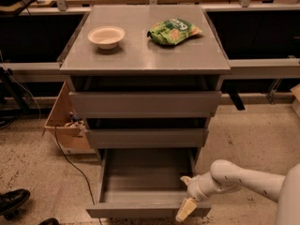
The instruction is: Close bottom drawer
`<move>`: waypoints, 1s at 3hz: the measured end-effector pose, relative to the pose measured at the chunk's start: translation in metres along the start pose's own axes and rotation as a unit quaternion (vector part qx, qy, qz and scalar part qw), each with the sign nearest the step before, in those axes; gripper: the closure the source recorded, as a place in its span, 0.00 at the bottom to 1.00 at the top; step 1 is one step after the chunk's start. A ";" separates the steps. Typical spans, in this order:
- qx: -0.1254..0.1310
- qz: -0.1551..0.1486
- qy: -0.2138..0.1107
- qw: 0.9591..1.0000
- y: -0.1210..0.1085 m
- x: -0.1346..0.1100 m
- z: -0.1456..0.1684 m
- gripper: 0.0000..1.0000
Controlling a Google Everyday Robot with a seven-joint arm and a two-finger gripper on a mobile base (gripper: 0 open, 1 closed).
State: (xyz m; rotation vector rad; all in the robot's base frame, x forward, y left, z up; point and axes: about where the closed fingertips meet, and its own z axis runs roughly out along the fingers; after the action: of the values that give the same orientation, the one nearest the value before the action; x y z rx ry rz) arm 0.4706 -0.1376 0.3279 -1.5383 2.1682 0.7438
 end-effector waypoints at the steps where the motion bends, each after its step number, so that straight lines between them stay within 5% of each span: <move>1: -0.015 0.008 -0.008 1.000 -0.004 0.006 0.030 0.00; 3: -0.041 0.015 -0.017 0.999 0.000 0.009 0.060 0.00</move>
Offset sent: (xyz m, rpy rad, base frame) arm -0.0033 0.0432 -0.0710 0.0861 0.1002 0.0264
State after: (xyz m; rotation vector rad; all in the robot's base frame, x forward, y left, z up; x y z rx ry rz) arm 0.4678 -0.1069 0.2752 -1.5235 2.1654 0.8715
